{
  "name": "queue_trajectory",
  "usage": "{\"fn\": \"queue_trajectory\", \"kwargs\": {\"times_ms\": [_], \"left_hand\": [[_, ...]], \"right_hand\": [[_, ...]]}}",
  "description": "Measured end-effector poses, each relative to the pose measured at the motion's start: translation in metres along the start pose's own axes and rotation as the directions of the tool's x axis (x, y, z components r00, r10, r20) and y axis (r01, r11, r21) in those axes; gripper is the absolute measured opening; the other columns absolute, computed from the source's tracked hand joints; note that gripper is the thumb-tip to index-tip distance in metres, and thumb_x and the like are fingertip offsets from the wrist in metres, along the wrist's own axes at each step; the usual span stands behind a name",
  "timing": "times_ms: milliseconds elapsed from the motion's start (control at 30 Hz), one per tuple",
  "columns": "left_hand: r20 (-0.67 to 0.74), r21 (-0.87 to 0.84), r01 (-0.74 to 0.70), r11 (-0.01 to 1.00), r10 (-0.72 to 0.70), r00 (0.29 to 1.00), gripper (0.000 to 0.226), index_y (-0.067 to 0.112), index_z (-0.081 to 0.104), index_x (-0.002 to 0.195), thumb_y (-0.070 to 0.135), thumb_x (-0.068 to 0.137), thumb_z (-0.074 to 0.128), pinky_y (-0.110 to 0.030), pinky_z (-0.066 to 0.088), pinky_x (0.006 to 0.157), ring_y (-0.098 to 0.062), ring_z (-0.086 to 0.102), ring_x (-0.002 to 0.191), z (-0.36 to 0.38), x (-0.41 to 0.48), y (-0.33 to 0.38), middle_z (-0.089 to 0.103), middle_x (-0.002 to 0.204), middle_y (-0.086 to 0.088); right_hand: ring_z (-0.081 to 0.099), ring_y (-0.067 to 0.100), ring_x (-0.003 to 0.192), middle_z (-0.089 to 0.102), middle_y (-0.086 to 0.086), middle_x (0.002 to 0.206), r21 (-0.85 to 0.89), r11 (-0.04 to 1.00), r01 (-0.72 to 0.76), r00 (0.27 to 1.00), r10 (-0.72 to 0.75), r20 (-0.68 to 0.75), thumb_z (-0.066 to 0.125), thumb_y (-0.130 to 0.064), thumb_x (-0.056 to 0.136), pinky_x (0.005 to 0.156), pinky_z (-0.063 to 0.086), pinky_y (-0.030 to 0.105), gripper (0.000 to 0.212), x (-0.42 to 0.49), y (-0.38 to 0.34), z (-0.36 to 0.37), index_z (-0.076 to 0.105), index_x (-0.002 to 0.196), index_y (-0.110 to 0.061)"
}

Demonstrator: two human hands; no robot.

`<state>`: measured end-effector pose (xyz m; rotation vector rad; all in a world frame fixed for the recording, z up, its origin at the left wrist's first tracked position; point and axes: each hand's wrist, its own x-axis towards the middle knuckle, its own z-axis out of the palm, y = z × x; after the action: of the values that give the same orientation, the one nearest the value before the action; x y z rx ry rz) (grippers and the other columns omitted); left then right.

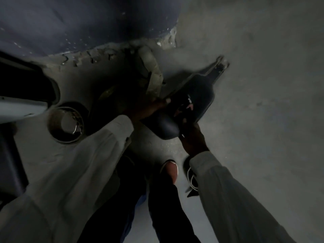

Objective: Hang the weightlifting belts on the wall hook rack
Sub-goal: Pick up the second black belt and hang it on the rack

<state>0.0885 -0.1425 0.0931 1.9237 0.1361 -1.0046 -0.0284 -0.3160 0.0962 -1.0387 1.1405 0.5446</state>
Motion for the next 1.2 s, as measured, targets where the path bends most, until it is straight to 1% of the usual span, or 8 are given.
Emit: {"fn": "queue_trajectory", "kwargs": {"times_ms": [167,300,533,633,767,967,1100,1200], "left_hand": [[-0.005,-0.090,-0.186,0.979,0.186,0.983,0.063,0.007,0.071,0.112,0.053,0.070,0.070,-0.044,0.052,0.099,-0.022,0.068,0.102,-0.010,-0.025,0.086,0.072,0.107,-0.008],[0.072,-0.028,-0.184,0.983,0.185,0.980,0.037,-0.010,0.063,0.092,0.024,0.081,0.067,-0.031,0.046,0.077,-0.015,0.058,0.081,-0.025,-0.089,0.128,0.062,0.084,-0.011],[-0.012,-0.202,-0.136,0.970,0.136,0.991,0.055,0.028,0.070,0.118,0.065,0.078,0.068,-0.032,0.046,0.102,-0.012,0.066,0.113,-0.064,-0.183,0.223,0.073,0.115,0.011],[0.041,-0.297,-0.174,0.939,0.195,0.980,0.035,0.011,0.070,0.118,0.029,0.088,0.071,-0.049,0.051,0.103,-0.026,0.069,0.110,-0.083,-0.216,0.258,0.072,0.118,-0.010],[0.106,-0.276,-0.261,0.925,0.299,0.948,0.039,0.009,0.060,0.132,0.012,0.093,0.064,-0.039,0.048,0.106,-0.021,0.061,0.124,-0.100,-0.283,0.274,0.065,0.132,-0.008],[-0.043,-0.246,-0.342,0.907,0.343,0.938,0.022,0.020,0.067,0.103,0.034,0.101,0.051,-0.009,0.048,0.058,0.005,0.069,0.074,-0.112,-0.380,0.354,0.073,0.077,0.017],[-0.210,-0.204,-0.454,0.868,0.414,0.886,0.017,0.007,0.056,0.095,0.023,0.097,0.061,-0.018,0.035,0.043,-0.011,0.041,0.051,-0.128,-0.412,0.423,0.046,0.062,-0.002],[-0.301,-0.209,-0.463,0.861,0.394,0.868,0.019,0.005,0.060,0.112,0.010,0.094,0.062,-0.015,0.038,0.042,-0.011,0.044,0.052,-0.136,-0.437,0.446,0.053,0.070,-0.005]], "right_hand": [[0.060,0.028,0.122,0.061,0.008,0.136,0.134,0.990,0.039,0.989,-0.057,0.134,0.066,-0.025,0.094,0.105,0.048,0.047,0.032,-0.072,-0.049,-0.006,0.059,0.125,-0.023],[0.054,0.034,0.132,0.058,0.011,0.142,0.261,0.952,0.158,0.980,-0.184,0.079,0.064,-0.049,0.090,0.112,0.041,0.050,0.061,-0.119,-0.089,-0.008,0.053,0.138,-0.012],[0.064,0.034,0.116,0.066,0.013,0.130,0.085,0.974,0.211,0.926,-0.227,0.302,0.059,-0.012,0.096,0.103,0.049,0.048,0.032,-0.233,-0.126,0.002,0.061,0.128,-0.015],[0.071,0.024,0.096,0.071,0.009,0.117,-0.055,0.978,0.200,0.902,-0.162,0.399,0.060,-0.021,0.097,0.089,0.055,0.040,0.026,-0.294,-0.149,0.007,0.063,0.123,-0.018],[0.070,0.023,0.109,0.072,0.009,0.121,0.131,0.963,0.236,0.906,-0.267,0.330,0.054,-0.045,0.098,0.096,0.054,0.039,0.047,-0.350,-0.201,0.008,0.063,0.129,-0.011],[0.068,0.027,0.103,0.062,0.023,0.131,-0.005,0.871,0.491,0.775,-0.435,0.458,0.056,0.003,0.094,0.095,0.056,0.037,0.040,-0.441,-0.241,0.028,0.055,0.134,0.004],[0.061,0.032,0.119,0.060,0.021,0.136,-0.129,0.790,0.599,0.680,-0.417,0.603,0.055,-0.001,0.097,0.108,0.047,0.043,0.041,-0.498,-0.248,0.037,0.052,0.137,0.001],[0.073,0.021,0.091,0.075,0.011,0.108,-0.184,0.746,0.640,0.663,-0.415,0.623,0.050,-0.016,0.103,0.081,0.061,0.031,0.025,-0.547,-0.279,0.037,0.064,0.119,-0.004]]}}
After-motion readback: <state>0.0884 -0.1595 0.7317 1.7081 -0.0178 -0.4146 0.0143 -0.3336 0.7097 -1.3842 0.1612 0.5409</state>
